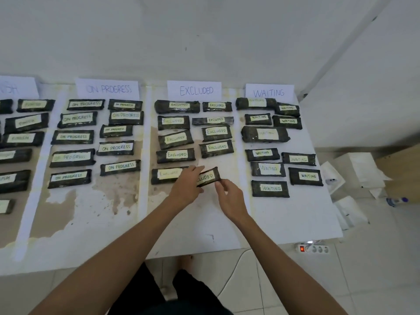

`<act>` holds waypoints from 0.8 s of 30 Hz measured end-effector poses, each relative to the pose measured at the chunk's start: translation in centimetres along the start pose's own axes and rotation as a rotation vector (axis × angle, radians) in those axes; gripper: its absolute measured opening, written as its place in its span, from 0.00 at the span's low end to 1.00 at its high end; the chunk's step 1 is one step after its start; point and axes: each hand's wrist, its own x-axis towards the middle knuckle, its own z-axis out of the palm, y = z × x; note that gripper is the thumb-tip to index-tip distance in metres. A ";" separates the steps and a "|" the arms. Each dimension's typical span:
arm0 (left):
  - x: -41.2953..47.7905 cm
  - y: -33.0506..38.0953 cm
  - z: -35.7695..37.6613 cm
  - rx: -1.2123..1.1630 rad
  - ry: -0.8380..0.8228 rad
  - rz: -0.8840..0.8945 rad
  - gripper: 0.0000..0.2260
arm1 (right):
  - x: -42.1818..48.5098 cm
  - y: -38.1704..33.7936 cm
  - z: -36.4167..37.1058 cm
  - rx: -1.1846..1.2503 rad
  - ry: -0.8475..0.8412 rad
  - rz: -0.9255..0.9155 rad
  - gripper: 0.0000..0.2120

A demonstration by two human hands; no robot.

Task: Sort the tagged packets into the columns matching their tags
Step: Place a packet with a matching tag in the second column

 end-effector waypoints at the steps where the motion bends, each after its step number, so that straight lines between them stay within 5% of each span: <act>1: 1.1 0.1 0.2 0.032 -0.009 0.025 0.32 | 0.5 1.2 -0.2 -0.090 0.035 -0.053 0.14; 8: 7.4 0.5 2.0 0.209 -0.121 0.120 0.30 | 2.4 7.4 0.7 -0.525 0.097 -0.306 0.18; 24: 7.8 1.3 1.8 0.309 -0.099 0.212 0.31 | 2.6 8.2 1.0 -0.550 0.149 -0.354 0.18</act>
